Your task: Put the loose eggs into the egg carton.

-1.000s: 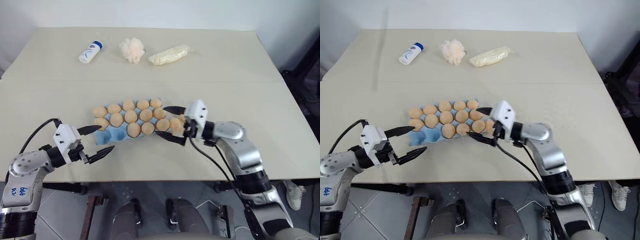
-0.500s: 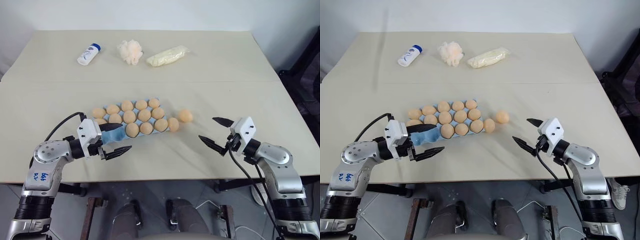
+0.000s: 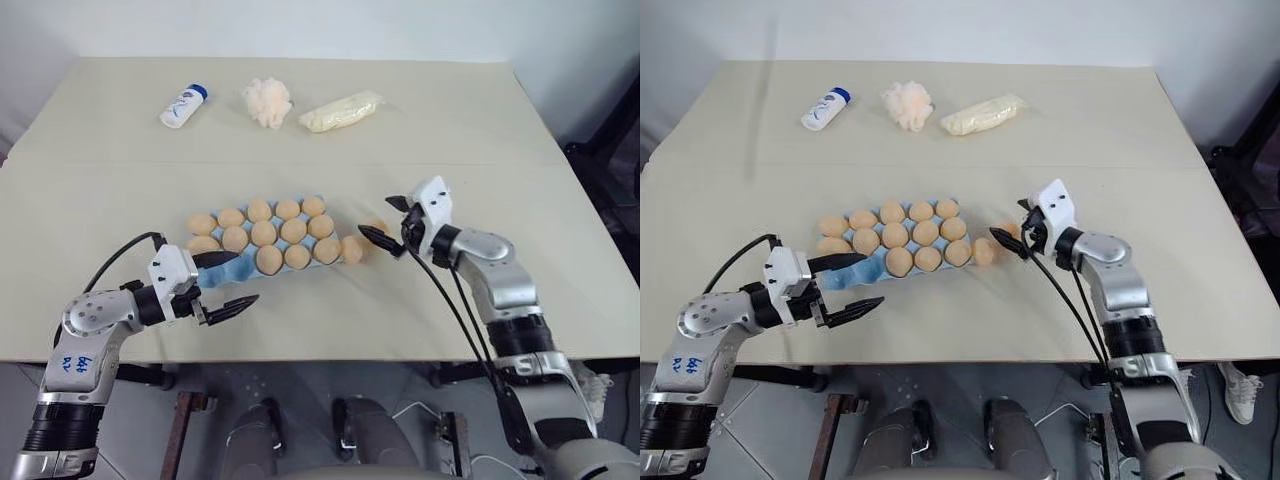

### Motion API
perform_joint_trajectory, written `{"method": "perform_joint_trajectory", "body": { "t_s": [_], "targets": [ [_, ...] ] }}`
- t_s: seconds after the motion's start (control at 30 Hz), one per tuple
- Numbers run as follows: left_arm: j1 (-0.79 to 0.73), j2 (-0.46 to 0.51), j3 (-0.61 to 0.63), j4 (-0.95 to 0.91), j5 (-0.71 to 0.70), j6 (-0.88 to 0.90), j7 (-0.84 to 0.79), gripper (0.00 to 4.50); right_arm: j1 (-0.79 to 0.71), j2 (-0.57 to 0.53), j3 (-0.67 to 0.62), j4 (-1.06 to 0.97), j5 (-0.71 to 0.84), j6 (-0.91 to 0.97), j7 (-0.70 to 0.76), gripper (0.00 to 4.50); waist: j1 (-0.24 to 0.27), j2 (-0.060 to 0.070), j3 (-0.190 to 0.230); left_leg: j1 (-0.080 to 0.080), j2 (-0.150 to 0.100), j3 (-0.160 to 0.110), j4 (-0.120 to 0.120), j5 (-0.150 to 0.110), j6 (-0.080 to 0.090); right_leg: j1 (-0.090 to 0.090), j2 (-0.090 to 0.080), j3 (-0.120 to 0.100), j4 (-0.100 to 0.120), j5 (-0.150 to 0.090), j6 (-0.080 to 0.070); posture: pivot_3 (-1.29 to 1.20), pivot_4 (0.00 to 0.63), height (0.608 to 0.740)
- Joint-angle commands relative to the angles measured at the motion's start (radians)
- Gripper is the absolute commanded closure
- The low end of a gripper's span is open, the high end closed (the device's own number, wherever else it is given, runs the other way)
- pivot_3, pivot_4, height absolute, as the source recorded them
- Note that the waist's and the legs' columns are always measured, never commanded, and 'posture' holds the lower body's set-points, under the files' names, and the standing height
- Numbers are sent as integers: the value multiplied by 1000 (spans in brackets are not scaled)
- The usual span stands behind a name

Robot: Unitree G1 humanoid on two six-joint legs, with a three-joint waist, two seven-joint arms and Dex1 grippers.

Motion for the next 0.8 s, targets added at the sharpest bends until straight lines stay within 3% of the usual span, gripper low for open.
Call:
{"method": "perform_joint_trajectory", "body": {
  "t_s": [0.03, 0.1, 0.2, 0.37, 0.43, 0.67, 0.8],
  "targets": [
    [14, 6, 27, -48, -9, -8, 11, 0, -35, 12, -9, 72, -14, -41, -13, 8, -1, 0, 0, 0, 0, 0, 0, 0, 0, 0, 0, 0, 0, 0, 0, 0, 150, 740],
    [19, 7, 31, -51, -9, -8, 13, 0, -42, 20, -9, 102, -18, -57, -14, 8, -2, 0, 0, 0, 0, 0, 0, 0, 0, 0, 0, 0, 0, 0, 0, 0, 150, 740],
    [18, 8, 38, -54, -10, -5, 21, 0, -31, 25, -6, 105, -15, -58, 3, 605, -4, 0, 0, 0, 0, 0, 0, 0, 0, 0, 0, 0, 1, 0, 0, 0, 150, 740],
    [18, 12, 56, -46, -19, -5, 24, 0, -6, 25, -19, 70, 4, -83, 31, 2346, -3, 0, 0, 0, 0, 0, 0, 0, 1, 0, 0, 0, 1, 0, 0, 0, 150, 740],
    [19, 11, 88, -39, -32, 4, 36, 0, -10, 18, -17, 29, 5, -94, 43, 2824, -4, 1, 0, 0, 0, 0, 0, 0, 0, 0, 0, 0, 1, 0, 0, 0, 150, 740],
    [86, 25, 244, -2, -81, 23, 59, 0, -46, 38, 55, -194, 21, 20, 102, 2885, -12, 1, 0, 0, 1, 0, 0, 0, 0, -1, 1, 0, 1, 0, 0, 0, 150, 740],
    [180, 50, 334, 20, -87, 13, 34, 0, -107, 130, 154, -278, 30, 130, 111, 2885, -29, 1, 0, 0, 1, 1, -1, 0, -1, -2, 1, 0, 2, 0, 0, 0, 150, 740]
  ]
}}
